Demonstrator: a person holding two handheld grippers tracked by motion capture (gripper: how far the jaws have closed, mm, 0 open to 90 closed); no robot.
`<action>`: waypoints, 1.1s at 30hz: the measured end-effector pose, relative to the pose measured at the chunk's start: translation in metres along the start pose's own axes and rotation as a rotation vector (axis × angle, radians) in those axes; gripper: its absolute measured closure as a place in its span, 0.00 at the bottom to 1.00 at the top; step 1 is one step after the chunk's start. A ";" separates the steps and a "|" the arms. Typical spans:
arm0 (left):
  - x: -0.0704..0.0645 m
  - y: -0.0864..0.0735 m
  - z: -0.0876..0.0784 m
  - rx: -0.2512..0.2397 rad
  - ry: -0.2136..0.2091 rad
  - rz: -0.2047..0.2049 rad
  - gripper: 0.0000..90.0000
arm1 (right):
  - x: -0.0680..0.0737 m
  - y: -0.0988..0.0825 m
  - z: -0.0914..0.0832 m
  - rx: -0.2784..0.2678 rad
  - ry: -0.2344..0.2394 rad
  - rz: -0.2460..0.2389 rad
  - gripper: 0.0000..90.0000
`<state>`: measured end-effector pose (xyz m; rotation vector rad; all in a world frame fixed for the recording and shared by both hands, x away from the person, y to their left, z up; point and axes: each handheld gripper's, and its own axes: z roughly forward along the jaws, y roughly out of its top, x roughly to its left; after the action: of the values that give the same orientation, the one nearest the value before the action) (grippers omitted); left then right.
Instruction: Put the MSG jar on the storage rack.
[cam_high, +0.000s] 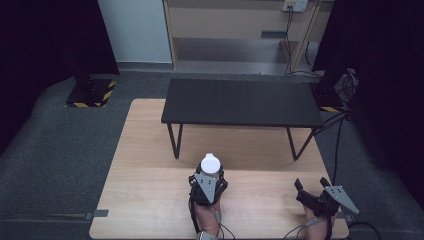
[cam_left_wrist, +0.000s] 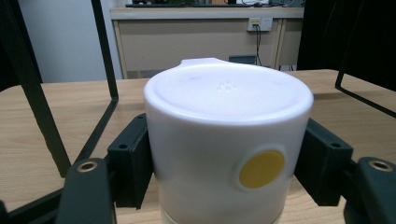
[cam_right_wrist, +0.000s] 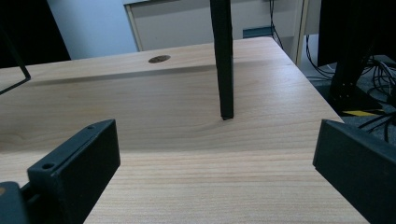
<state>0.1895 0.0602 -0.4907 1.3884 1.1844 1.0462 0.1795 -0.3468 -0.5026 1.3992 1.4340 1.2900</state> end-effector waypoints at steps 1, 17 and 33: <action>0.001 0.000 0.000 0.001 -0.006 0.003 0.34 | 0.000 0.000 0.000 0.000 0.000 0.001 0.01; 0.042 0.091 -0.026 -0.060 -0.069 -0.023 0.34 | 0.000 0.000 0.000 -0.003 0.000 0.004 0.01; 0.081 0.200 0.000 -0.129 -0.080 0.006 0.34 | 0.001 0.001 0.001 0.008 0.000 -0.010 0.01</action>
<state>0.2280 0.1345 -0.2919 1.3211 1.0370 1.0431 0.1807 -0.3460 -0.5017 1.3955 1.4453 1.2795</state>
